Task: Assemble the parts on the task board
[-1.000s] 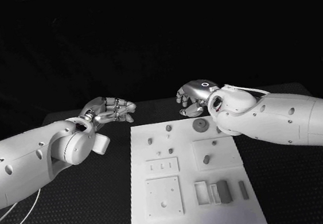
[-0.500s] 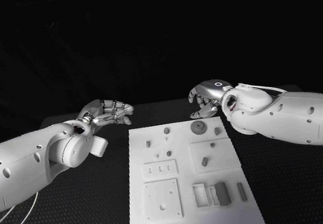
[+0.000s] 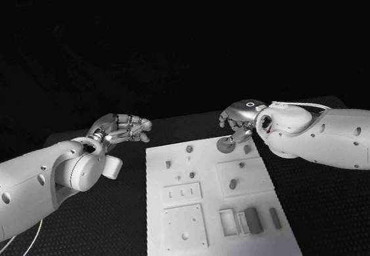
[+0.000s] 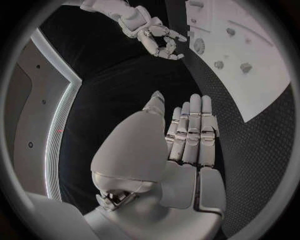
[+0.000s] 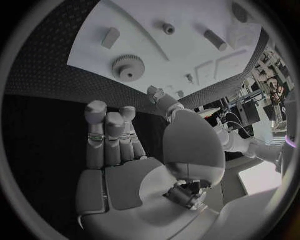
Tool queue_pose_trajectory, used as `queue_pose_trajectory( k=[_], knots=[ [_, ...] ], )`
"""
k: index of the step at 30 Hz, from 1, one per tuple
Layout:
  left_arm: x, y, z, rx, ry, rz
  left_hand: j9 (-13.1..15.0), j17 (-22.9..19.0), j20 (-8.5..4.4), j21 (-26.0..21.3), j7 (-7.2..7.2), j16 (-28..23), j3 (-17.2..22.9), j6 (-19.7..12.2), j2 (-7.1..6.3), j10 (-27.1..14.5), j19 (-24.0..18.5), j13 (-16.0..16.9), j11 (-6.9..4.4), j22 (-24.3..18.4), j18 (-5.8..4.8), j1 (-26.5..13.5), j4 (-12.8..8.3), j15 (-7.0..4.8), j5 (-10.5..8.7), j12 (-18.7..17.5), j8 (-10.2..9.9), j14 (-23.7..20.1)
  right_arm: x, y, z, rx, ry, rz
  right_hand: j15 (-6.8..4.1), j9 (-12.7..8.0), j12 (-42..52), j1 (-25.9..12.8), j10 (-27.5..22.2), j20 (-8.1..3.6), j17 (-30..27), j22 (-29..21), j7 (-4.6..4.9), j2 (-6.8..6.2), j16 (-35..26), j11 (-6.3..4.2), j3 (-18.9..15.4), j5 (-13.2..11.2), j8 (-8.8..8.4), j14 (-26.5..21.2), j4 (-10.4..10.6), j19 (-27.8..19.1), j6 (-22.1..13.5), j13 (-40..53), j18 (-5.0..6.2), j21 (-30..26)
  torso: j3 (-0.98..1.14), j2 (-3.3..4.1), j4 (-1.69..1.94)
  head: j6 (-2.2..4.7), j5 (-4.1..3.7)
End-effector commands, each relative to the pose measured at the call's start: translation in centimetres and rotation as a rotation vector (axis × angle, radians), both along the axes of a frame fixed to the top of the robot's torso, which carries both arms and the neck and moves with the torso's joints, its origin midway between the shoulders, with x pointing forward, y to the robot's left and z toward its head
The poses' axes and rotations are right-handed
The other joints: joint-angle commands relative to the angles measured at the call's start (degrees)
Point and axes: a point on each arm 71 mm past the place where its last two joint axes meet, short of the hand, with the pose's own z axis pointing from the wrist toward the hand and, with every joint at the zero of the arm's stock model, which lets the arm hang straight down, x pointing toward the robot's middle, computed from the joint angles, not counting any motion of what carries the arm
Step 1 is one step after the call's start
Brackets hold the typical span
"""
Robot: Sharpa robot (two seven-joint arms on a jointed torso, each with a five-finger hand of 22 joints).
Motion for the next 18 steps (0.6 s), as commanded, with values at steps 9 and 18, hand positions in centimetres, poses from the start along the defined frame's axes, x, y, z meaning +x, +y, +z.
queue_pose_trajectory(
  k=[9, 18],
  knots=[
    [0.0, -0.1, 0.1, -0.002, -0.005, -0.012, -0.1, 0.1, -0.20, -0.4, 0.07, -0.2, 0.4, -0.3, -0.10, 0.0, 0.0, 0.0, 0.38, -0.1, 0.32, -0.6, -0.1, -0.08, 0.09, -0.3, -0.3, 0.3, 0.1, -0.4, -1.8, -0.052, 0.040, 0.003, -0.35, 0.1, 1.1, -0.1, -0.5, -0.11, 0.6, 1.4, -0.24, 1.24, 0.7, -0.30, 0.1, 0.3, -0.07, -0.4, -0.9, -0.5, 0.4, 0.2, 5.99, 0.8, -0.03, 0.00, 0.09, -0.34, -0.05],
    [0.1, -0.5, 0.1, -0.002, -0.007, -0.020, -0.1, 0.1, -0.21, -0.4, 0.07, -0.3, 0.4, -0.3, -0.10, 0.0, 0.0, 0.0, 0.39, -0.1, 0.31, -0.6, -0.1, -0.08, 0.09, -0.4, -0.3, 0.3, 0.4, 0.2, -2.7, -0.037, 0.050, 0.005, -0.31, 0.0, 1.5, -0.6, -0.8, -0.09, 0.9, 1.3, -0.19, 1.91, 0.8, -0.25, 0.0, 0.3, -0.17, -0.5, -0.8, -0.6, 0.3, 0.1, 5.99, 1.1, -0.10, 0.13, 0.30, -0.50, -0.66]
  ],
)
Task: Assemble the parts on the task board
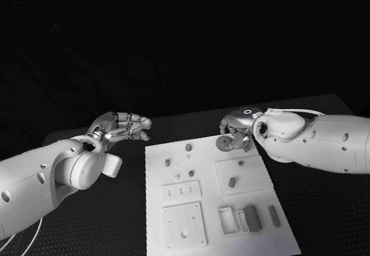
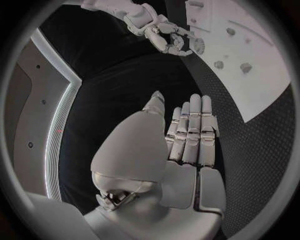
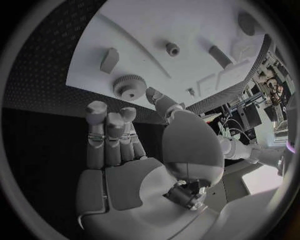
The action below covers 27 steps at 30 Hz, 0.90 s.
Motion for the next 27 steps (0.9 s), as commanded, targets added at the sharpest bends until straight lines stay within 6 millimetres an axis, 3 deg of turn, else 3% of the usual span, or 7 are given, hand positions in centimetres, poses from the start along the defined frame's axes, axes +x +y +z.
queue_pose_trajectory(
  k=[1, 5, 20, 24, 27],
  knots=[
    [0.02, -0.32, 0.12, -0.003, -0.007, -0.017, -0.1, 0.1, -0.22, -0.4, 0.07, -0.3, 0.4, -0.3, -0.10, 0.0, 0.0, -0.1, 0.39, -0.1, 0.30, -0.6, -0.1, -0.08, 0.09, -0.4, -0.4, 0.3, 0.03, 0.07, -0.31, -0.002, 0.008, 0.014, -0.13, -0.1, 0.4, -0.3, -0.4, 0.00, 0.1, 1.3, 0.06, 0.67, 0.4, 0.16, 0.0, 0.3, -0.16, -0.3, -0.1, -0.3, 0.1, -0.1, 5.70, 0.3, -0.07, 0.06, 0.15, -0.10, -0.35],
    [0.03, -0.24, 0.11, -0.003, -0.005, -0.017, -0.1, 0.1, -0.22, -0.4, 0.08, -0.3, 0.4, -0.3, -0.09, 0.0, 0.0, -0.1, 0.40, -0.1, 0.30, -0.6, -0.1, -0.08, 0.09, -0.4, -0.4, 0.3, 0.18, 0.03, -0.39, 0.018, 0.009, 0.005, -0.04, -0.1, 0.4, -1.5, -0.8, 0.03, 0.3, 1.3, 0.18, 1.56, 0.4, 0.27, 0.0, 0.3, -0.22, -0.5, 0.9, -0.5, 0.1, -0.4, 5.70, 0.5, -0.08, -0.03, 0.09, -0.27, -0.05],
    [-0.02, -0.22, 0.10, -0.001, -0.003, -0.017, -0.1, 0.2, -0.23, -0.5, 0.15, -0.3, 0.4, -0.3, -0.04, 0.0, 0.0, -0.1, 0.42, -0.1, 0.28, -0.6, -0.1, -0.08, 0.09, -0.4, -0.4, 0.3, 0.60, -0.06, -0.90, 0.010, 0.021, -0.009, -0.06, -0.2, 0.8, -1.8, -1.1, -0.07, 0.8, 1.3, 0.14, 4.49, 0.4, 0.24, 0.0, 0.3, -0.23, -0.7, 0.5, -0.9, 0.3, -1.2, 5.70, 1.0, -0.10, -0.05, 0.04, -0.74, 0.19],
    [-0.03, -0.10, 0.09, 0.000, -0.002, -0.014, -0.1, 0.2, -0.25, -0.5, 0.18, -0.4, 0.5, -0.3, 0.03, 0.0, 0.1, -0.1, 0.42, -0.1, 0.29, -0.5, -0.1, -0.09, 0.10, -0.5, -0.4, 0.3, 0.69, -0.12, -1.02, 0.004, 0.031, -0.010, -0.06, -0.3, 1.0, -1.9, -1.2, -0.07, 1.0, 1.3, 0.14, 6.52, 0.4, 0.23, -0.1, 0.3, -0.22, -0.7, 0.0, -1.1, 0.4, -1.4, 5.70, 1.1, -0.06, -0.05, -0.02, -0.81, -0.04],
    [-0.03, -0.10, 0.10, 0.000, -0.002, -0.014, -0.1, 0.2, -0.26, -0.5, 0.18, -0.4, 0.5, -0.3, 0.03, 0.0, 0.1, -0.1, 0.42, -0.1, 0.29, -0.5, -0.1, -0.10, 0.10, -0.5, -0.4, 0.3, 0.65, -0.02, -1.12, 0.004, 0.034, -0.009, -0.07, -0.3, 1.1, -1.9, -1.3, -0.06, 1.1, 1.3, 0.13, 6.93, 0.4, 0.23, -0.2, 0.3, -0.18, -0.7, -0.3, -1.2, 0.6, -1.5, 5.70, 1.2, -0.04, -0.03, -0.04, -0.80, 0.00]
  ],
)
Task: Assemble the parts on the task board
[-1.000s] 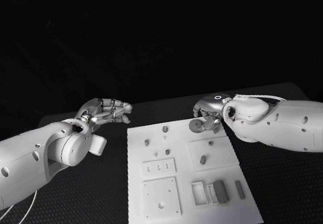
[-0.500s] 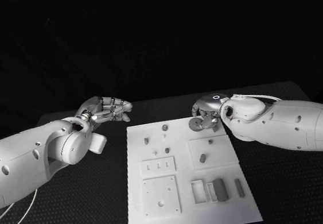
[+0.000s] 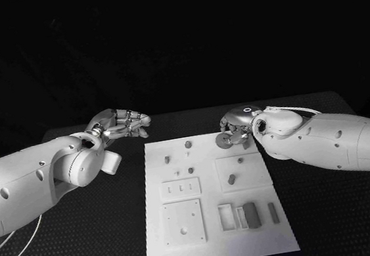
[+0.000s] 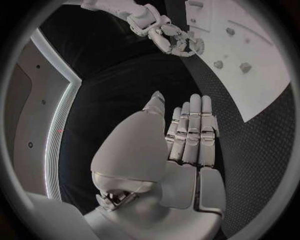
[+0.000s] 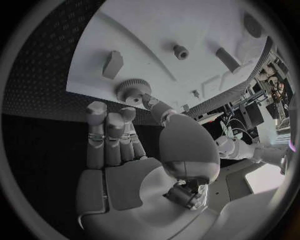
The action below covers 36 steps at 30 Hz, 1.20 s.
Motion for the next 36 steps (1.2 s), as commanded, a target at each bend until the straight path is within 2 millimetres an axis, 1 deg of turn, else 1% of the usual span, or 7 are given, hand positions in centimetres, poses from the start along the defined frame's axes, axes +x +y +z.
queue_pose_trajectory(
  k=[1, 5, 10, 22, 26, 30, 36],
  knots=[
    [0.0, -0.3, 0.1, -0.003, -0.003, -0.017, -0.1, 0.1, -0.26, -0.3, 0.18, -0.4, 0.4, -0.3, 0.03, 0.0, 0.1, -0.1, 0.42, -0.1, 0.29, -0.5, 0.0, -0.10, 0.10, -0.3, -0.2, 0.3, -0.1, 0.3, -0.3, -0.007, 0.018, 0.013, -0.06, 0.0, 0.4, 0.1, -0.5, -0.04, 0.1, 1.3, 0.10, 0.74, 0.1, 0.01, -0.1, 0.3, -0.14, -0.4, -0.5, -0.4, 0.6, -0.1, 5.69, 0.2, 0.06, 0.02, -0.07, -0.03, 0.00],
    [-0.1, -0.3, 0.1, -0.003, -0.002, -0.020, -0.1, 0.1, -0.26, -0.3, 0.19, -0.4, 0.4, -0.3, 0.03, 0.0, 0.1, -0.1, 0.42, -0.1, 0.29, -0.5, 0.0, -0.10, 0.10, -0.3, -0.2, 0.3, -0.1, 0.2, -0.5, -0.013, 0.028, 0.009, -0.07, 0.0, 0.5, 0.2, -0.5, -0.02, 0.2, 1.3, 0.08, 1.13, 0.1, -0.01, -0.1, 0.3, 0.01, -0.4, -1.1, -0.5, 1.0, -0.3, 5.69, 0.3, 0.09, 0.00, -0.03, 0.02, -0.29],
    [-0.1, -0.3, 0.1, -0.002, -0.002, -0.018, -0.1, 0.1, -0.26, -0.3, 0.19, -0.4, 0.4, -0.4, 0.02, 0.0, 0.1, -0.1, 0.42, -0.1, 0.28, -0.4, 0.0, -0.10, 0.09, -0.3, -0.2, 0.3, 0.0, 0.0, -0.6, -0.023, 0.035, 0.002, -0.07, 0.0, 0.6, 0.1, -0.6, 0.03, 0.3, 1.3, 0.09, 1.00, 0.1, 0.00, -0.3, 0.3, 0.12, -0.4, -1.5, -0.6, 1.3, -0.4, 5.69, 0.4, 0.08, 0.00, -0.08, -0.09, -0.24],
    [-0.1, -0.3, 0.1, -0.002, -0.001, -0.020, -0.1, 0.1, -0.25, -0.3, 0.20, -0.5, 0.4, -0.4, 0.00, -0.1, 0.1, -0.1, 0.44, -0.1, 0.26, -0.4, 0.0, -0.09, 0.09, -0.3, -0.2, 0.3, 0.0, 0.1, -1.1, -0.031, 0.041, 0.000, 0.04, -0.2, 0.8, 0.2, -0.7, 0.09, 0.4, 1.2, 0.23, -0.09, 0.0, 0.13, -0.4, 0.3, -0.10, -0.4, -2.6, -0.7, 1.1, -0.8, 5.69, 0.6, 0.09, 0.03, -0.06, -0.22, -0.33],
    [-0.1, -0.3, 0.1, -0.002, -0.002, -0.020, -0.1, 0.1, -0.25, -0.3, 0.21, -0.5, 0.4, -0.4, -0.02, -0.1, 0.1, -0.1, 0.44, -0.1, 0.25, -0.4, 0.1, -0.09, 0.09, -0.3, -0.2, 0.3, 0.1, 0.0, -1.1, -0.036, 0.041, -0.004, 0.35, -0.5, 0.9, 0.3, -0.9, 0.09, 0.5, 1.2, 0.59, -1.19, -0.1, 0.46, -0.3, 0.4, -0.56, -0.5, -3.2, -0.8, 0.4, -1.0, 5.69, 0.6, 0.06, 0.07, -0.03, -0.28, -0.26],
    [-0.1, -0.3, 0.1, -0.002, -0.002, -0.020, -0.1, 0.1, -0.25, -0.3, 0.21, -0.5, 0.4, -0.4, -0.02, -0.1, 0.1, -0.1, 0.45, -0.1, 0.25, -0.4, 0.1, -0.09, 0.09, -0.4, -0.2, 0.3, 0.1, 0.0, -1.3, -0.042, 0.044, -0.004, 0.49, -0.5, 1.1, 0.7, -1.0, 0.07, 0.5, 1.1, 0.73, -1.45, -0.2, 0.60, -0.1, 0.4, -0.62, -0.5, -3.6, -0.8, 0.4, -1.1, 5.69, 0.6, 0.06, 0.02, -0.06, -0.36, -0.24],
    [-0.1, -0.2, 0.1, -0.002, -0.002, -0.020, -0.1, 0.2, -0.25, -0.4, 0.21, -0.5, 0.4, -0.4, -0.02, -0.1, 0.1, -0.1, 0.45, -0.1, 0.24, -0.4, 0.1, -0.09, 0.09, -0.4, -0.2, 0.3, 0.0, 0.1, -1.3, -0.043, 0.042, -0.002, 0.56, -0.6, 1.3, 1.3, -1.1, 0.08, 0.6, 1.1, 0.79, -1.27, -0.2, 0.67, 0.2, 0.4, -0.61, -0.5, -4.3, -0.8, 0.5, -1.2, 5.69, 0.6, 0.07, 0.03, -0.08, -0.43, -0.21]
  ],
)
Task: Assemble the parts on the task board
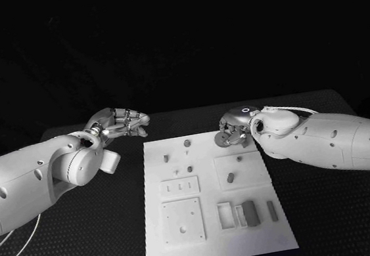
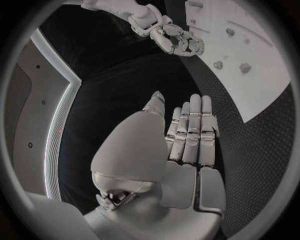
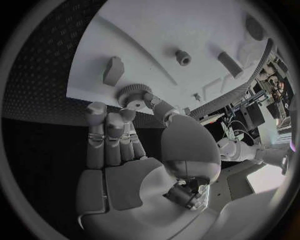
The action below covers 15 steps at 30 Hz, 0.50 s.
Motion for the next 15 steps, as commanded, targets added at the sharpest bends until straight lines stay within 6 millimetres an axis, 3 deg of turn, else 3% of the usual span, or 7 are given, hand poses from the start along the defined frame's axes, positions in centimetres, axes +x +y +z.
queue_pose_trajectory(
  k=[1, 15],
  knots=[
    [-0.06, -0.23, 0.12, -0.004, -0.004, -0.018, -0.1, 0.1, -0.25, -0.4, 0.21, -0.3, 0.3, -0.4, -0.02, -0.1, 0.1, -0.1, 0.45, -0.1, 0.24, -0.4, -0.1, -0.09, 0.09, -0.4, -0.2, 0.3, -0.19, 0.05, -0.67, -0.029, 0.024, 0.006, 0.27, 0.0, 0.4, 0.7, -0.4, -0.04, 0.1, 1.1, 0.49, 0.06, -0.2, 0.16, 0.0, 0.3, -0.19, -0.1, -0.6, -0.5, 0.3, -0.1, 5.69, 0.3, -0.01, -0.01, 0.01, -0.02, -0.02],
    [-0.11, -0.16, 0.12, -0.002, -0.004, -0.018, -0.1, 0.1, -0.26, -0.4, 0.21, -0.3, 0.3, -0.4, -0.02, 0.0, 0.1, -0.1, 0.45, 0.0, 0.24, -0.4, -0.1, -0.09, 0.09, -0.4, -0.2, 0.3, -0.33, 0.26, -1.16, -0.050, 0.011, 0.011, -0.06, 0.4, 1.3, 1.0, -0.2, 0.10, 0.4, 1.2, 0.06, 0.65, 0.0, -0.22, 0.0, 0.3, 0.92, 0.2, -2.0, -0.1, 2.5, -0.5, 5.69, 0.7, -0.04, -0.02, -0.02, -0.12, -0.11]
  ],
)
